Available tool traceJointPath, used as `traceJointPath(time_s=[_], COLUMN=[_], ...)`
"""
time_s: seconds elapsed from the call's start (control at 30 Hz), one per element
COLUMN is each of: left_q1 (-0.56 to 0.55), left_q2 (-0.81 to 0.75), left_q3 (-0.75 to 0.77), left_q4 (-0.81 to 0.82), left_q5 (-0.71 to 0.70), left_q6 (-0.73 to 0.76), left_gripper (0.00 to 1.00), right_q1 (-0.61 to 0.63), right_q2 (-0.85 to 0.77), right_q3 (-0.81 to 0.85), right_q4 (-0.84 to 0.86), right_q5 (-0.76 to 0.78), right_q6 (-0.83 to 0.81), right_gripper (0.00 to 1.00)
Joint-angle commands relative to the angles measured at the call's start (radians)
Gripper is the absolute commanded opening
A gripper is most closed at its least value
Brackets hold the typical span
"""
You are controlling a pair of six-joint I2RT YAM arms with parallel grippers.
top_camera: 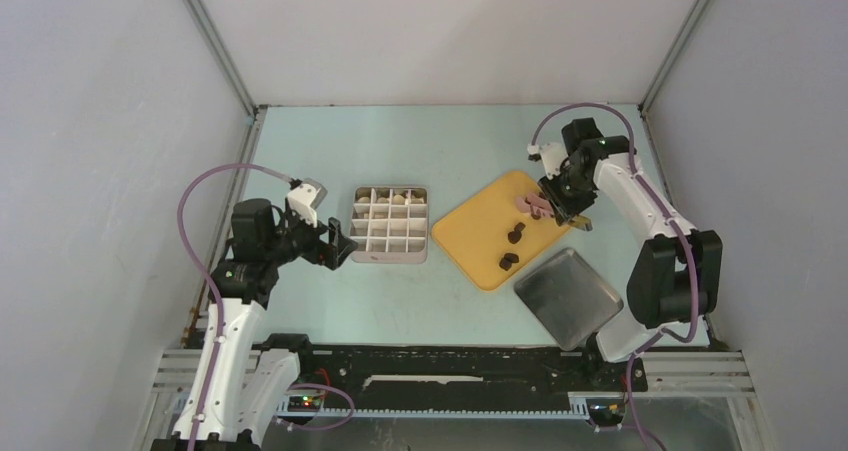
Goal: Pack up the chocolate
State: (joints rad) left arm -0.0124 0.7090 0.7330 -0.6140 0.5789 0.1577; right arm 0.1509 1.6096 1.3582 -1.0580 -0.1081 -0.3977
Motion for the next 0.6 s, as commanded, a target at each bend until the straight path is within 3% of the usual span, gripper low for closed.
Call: traceJointPath(time_s=[0.0, 0.57], left_q1=[0.009, 0.009], left_q2=[-0.007, -0.006], left_q3=[-0.017, -0.017], left_q4=[0.021, 0.023], left_q5=[0.011, 0.011], left_q6=[-0.003, -0.002], left_gripper=[0.86, 0.87], right_q1=[-0.004, 0.013], right_q2=[0.018, 0.072], right_q3=[0.012, 0.027], right_q4=[0.032, -0.024], right_q5=[-0.009, 0.038], right_q6=[0.012, 0.02], right_gripper=[0.32, 0.33])
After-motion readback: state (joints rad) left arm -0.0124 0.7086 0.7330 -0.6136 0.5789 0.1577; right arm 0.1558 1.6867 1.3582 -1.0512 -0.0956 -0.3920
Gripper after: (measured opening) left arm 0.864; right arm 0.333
